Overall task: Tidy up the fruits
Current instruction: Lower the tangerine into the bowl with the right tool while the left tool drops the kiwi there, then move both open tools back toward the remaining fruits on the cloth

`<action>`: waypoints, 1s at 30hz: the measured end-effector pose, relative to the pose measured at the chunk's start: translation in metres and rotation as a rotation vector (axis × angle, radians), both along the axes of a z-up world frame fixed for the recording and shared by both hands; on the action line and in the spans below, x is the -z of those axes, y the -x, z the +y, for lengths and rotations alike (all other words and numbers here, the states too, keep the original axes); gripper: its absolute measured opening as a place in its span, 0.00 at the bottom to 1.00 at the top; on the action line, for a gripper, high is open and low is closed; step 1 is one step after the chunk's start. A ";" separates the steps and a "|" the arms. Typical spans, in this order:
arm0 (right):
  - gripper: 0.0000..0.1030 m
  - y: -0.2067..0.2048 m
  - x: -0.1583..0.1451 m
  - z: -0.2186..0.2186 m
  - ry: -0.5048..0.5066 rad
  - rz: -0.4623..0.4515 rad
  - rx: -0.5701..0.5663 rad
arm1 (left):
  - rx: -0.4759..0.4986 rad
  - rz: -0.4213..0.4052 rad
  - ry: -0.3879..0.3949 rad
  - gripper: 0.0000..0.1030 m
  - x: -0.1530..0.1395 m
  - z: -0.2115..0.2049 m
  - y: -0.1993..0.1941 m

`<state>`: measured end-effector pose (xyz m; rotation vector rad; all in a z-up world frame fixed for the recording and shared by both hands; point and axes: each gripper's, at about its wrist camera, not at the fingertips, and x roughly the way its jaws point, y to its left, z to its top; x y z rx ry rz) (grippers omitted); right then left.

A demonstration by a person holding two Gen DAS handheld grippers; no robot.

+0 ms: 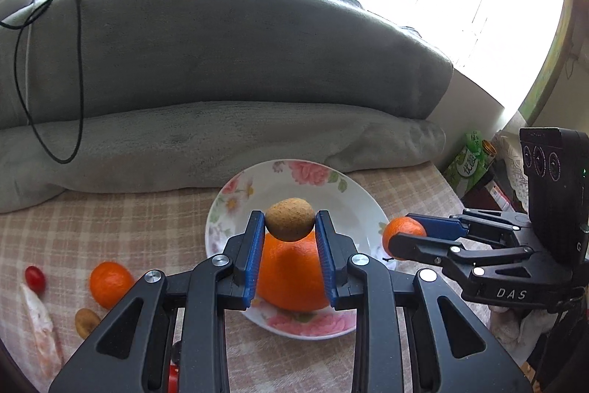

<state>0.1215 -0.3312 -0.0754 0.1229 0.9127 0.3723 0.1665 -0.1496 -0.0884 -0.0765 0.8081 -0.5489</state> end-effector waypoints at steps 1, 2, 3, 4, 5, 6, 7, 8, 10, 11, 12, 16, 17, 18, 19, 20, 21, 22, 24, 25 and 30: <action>0.38 0.000 0.000 0.000 0.000 0.001 -0.002 | 0.002 0.001 -0.001 0.26 0.000 -0.003 -0.001; 0.38 0.001 0.001 0.000 0.001 0.001 -0.003 | 0.003 0.003 0.000 0.26 0.000 -0.005 -0.001; 0.38 0.001 0.001 0.000 0.003 0.001 -0.004 | 0.007 0.005 -0.001 0.26 0.000 -0.007 -0.002; 0.38 0.001 0.002 0.000 0.004 0.001 -0.006 | 0.009 0.004 -0.004 0.26 0.000 -0.009 -0.002; 0.38 0.001 0.003 -0.001 0.004 0.002 -0.007 | 0.007 0.003 -0.008 0.26 0.000 -0.009 -0.002; 0.38 0.001 0.003 -0.001 0.003 0.003 -0.009 | 0.004 0.002 -0.008 0.26 0.000 -0.010 -0.002; 0.38 0.000 0.003 0.000 0.001 0.004 -0.013 | 0.002 0.001 -0.007 0.26 -0.001 -0.010 -0.003; 0.38 -0.001 0.004 0.001 0.000 0.005 -0.015 | 0.001 0.001 -0.005 0.26 -0.001 -0.011 -0.004; 0.38 0.000 0.005 0.000 -0.003 0.005 -0.015 | -0.001 0.000 -0.006 0.26 -0.002 -0.013 -0.005; 0.38 -0.001 0.005 0.000 -0.004 0.005 -0.013 | -0.002 -0.001 -0.008 0.27 -0.002 -0.013 -0.005; 0.39 -0.001 0.005 0.000 -0.005 0.003 -0.011 | -0.002 -0.003 -0.011 0.30 -0.002 -0.015 -0.005; 0.65 0.002 0.003 -0.001 -0.006 -0.017 -0.003 | -0.006 -0.013 -0.012 0.43 -0.005 -0.014 -0.003; 0.69 0.003 0.002 -0.001 -0.003 -0.025 0.001 | -0.007 -0.015 -0.013 0.43 -0.006 -0.014 -0.003; 0.71 0.004 0.000 -0.001 -0.002 -0.031 0.003 | -0.009 -0.016 -0.013 0.45 -0.006 -0.013 -0.002; 0.71 0.004 -0.001 -0.001 -0.002 -0.034 0.003 | -0.011 -0.016 -0.012 0.50 -0.007 -0.012 -0.002; 0.75 0.005 -0.002 -0.001 0.001 -0.038 0.005 | -0.013 -0.017 -0.009 0.52 -0.008 -0.011 -0.001; 0.77 0.006 -0.003 0.000 0.006 -0.044 0.008 | -0.016 -0.019 -0.007 0.54 -0.009 -0.010 -0.001; 0.82 0.007 -0.004 0.001 0.009 -0.051 0.010 | -0.018 -0.020 -0.005 0.54 -0.010 -0.008 0.000; 0.85 0.009 -0.006 0.003 0.015 -0.061 0.012 | -0.021 -0.023 0.000 0.60 -0.012 -0.005 0.002; 0.86 0.009 -0.007 0.003 0.019 -0.065 0.014 | -0.026 -0.025 0.001 0.65 -0.013 -0.004 0.002; 0.90 0.011 -0.013 0.008 0.025 -0.081 0.017 | -0.035 -0.032 -0.001 0.67 -0.017 0.005 0.007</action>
